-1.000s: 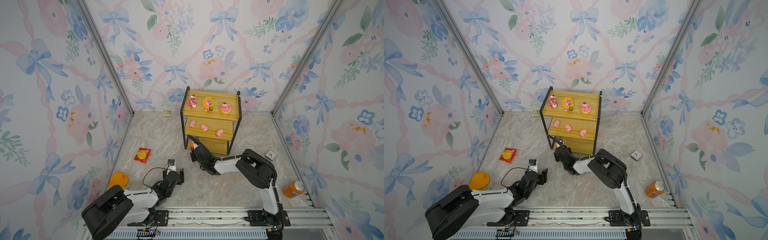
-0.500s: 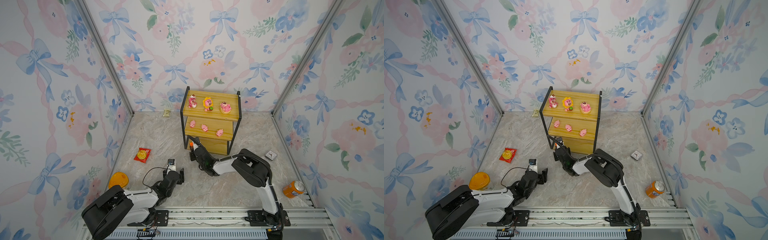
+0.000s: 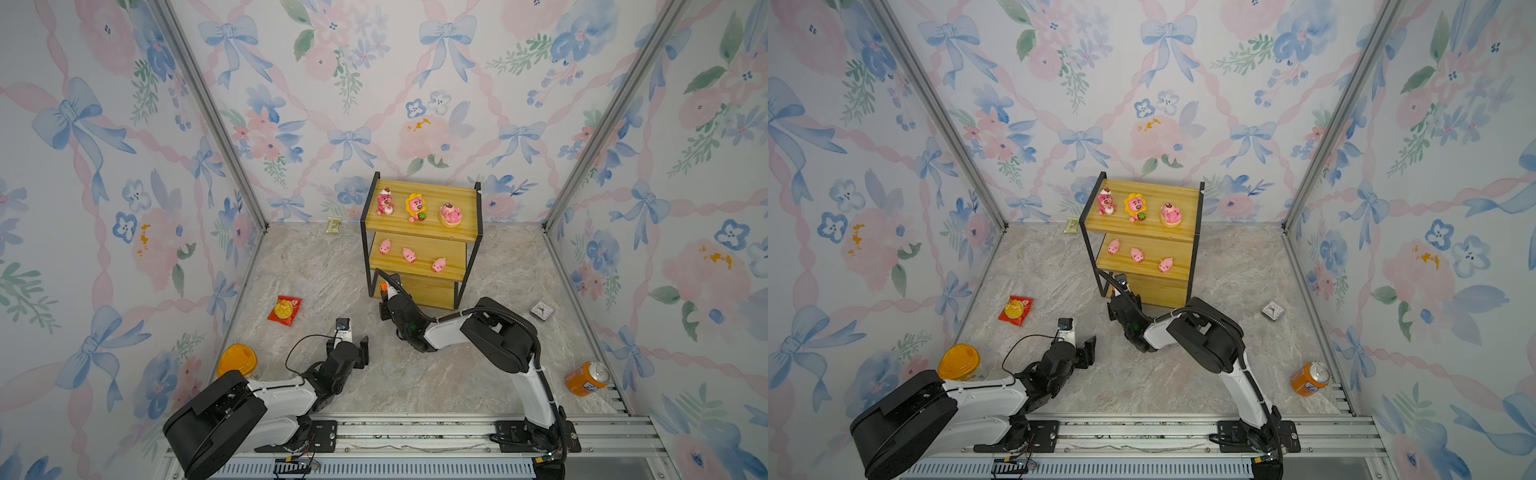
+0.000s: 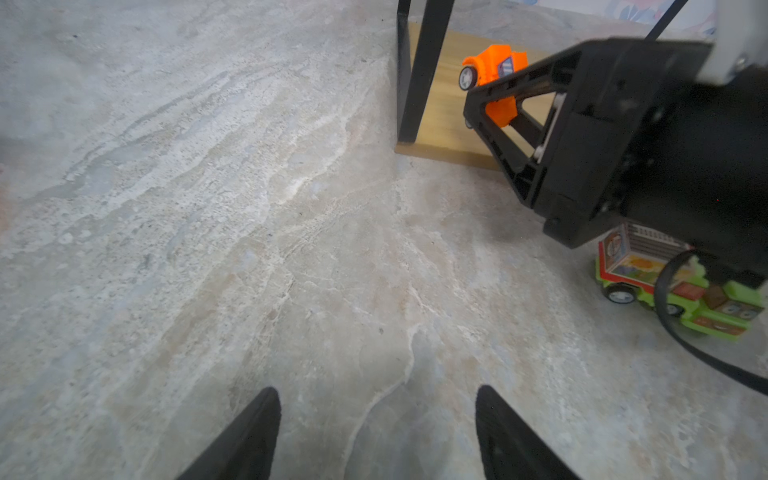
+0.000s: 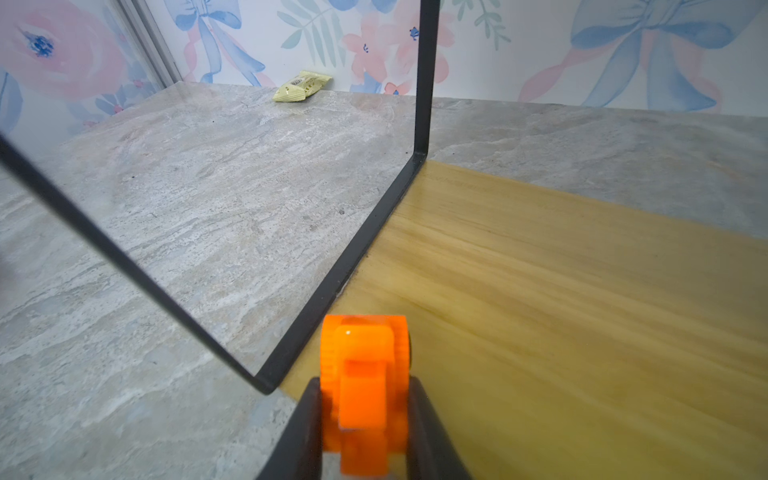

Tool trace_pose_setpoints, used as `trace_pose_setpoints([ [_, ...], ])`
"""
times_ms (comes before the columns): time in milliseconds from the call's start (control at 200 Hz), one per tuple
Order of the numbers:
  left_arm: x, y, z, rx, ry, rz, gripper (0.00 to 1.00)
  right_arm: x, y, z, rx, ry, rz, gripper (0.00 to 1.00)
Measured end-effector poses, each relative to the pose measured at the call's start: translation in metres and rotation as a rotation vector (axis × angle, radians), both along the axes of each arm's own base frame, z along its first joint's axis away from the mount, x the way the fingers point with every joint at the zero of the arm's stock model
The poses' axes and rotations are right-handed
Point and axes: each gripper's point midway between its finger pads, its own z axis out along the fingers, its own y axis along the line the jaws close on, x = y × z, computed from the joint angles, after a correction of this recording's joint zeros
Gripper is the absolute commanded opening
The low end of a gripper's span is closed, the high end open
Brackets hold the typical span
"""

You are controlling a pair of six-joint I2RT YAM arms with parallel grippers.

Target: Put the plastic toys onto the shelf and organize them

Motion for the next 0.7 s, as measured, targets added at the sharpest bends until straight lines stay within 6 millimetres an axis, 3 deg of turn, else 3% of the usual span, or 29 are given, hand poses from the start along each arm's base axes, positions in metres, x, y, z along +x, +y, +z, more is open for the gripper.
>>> trace_pose_setpoints([
  [200, 0.0, 0.0, 0.0, 0.0, 0.0, 0.0, 0.75, 0.008, -0.01, -0.013, 0.009, 0.017, -0.05, 0.24],
  [700, -0.001, -0.001, -0.002, 0.002, 0.008, -0.007, 0.75, 0.013, -0.011, -0.012, 0.044, 0.011, -0.079, 0.27],
])
